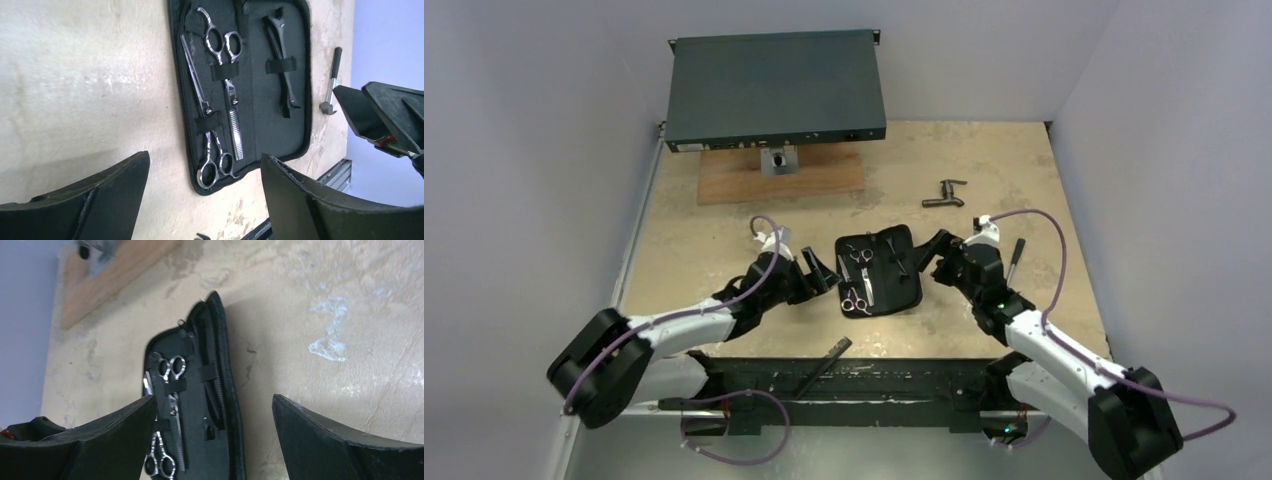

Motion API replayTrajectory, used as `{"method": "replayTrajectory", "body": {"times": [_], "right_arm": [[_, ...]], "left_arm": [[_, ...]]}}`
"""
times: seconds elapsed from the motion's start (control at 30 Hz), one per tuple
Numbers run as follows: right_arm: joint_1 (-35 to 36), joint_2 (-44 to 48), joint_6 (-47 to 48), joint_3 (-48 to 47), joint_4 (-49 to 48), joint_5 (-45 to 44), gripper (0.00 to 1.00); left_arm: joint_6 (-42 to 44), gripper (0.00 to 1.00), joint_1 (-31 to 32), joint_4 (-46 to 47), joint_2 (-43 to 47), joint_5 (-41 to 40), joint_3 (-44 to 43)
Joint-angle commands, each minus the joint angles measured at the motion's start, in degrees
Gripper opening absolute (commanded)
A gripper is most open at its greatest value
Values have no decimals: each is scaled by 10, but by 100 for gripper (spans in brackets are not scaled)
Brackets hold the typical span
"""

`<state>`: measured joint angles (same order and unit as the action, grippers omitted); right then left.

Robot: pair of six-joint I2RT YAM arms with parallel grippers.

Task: Sort the hair-cutting tools
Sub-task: Pick up the comb at the center of the board.

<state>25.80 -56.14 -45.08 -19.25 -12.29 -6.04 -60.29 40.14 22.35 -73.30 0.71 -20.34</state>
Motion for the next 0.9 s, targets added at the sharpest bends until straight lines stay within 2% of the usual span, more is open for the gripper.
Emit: {"method": "replayTrajectory", "body": {"times": [0.0,0.13,0.27,0.53,0.67,0.87], "right_arm": [[-1,109,40,-15,72,-6,86],[0,185,43,-9,147,18,86],[0,233,32,17,176,48,86],[0,267,39,8,203,58,86],[0,286,52,-6,228,58,86],[0,309,53,-6,239,59,87]], "left_arm": [[95,82,6,-190,143,-74,-27],[137,83,75,-384,226,-128,-50],[120,83,164,-500,237,-155,-73],[144,74,288,-593,93,-155,-173],[147,71,317,-607,61,-161,-208],[133,71,367,-626,6,-169,-245]]}}
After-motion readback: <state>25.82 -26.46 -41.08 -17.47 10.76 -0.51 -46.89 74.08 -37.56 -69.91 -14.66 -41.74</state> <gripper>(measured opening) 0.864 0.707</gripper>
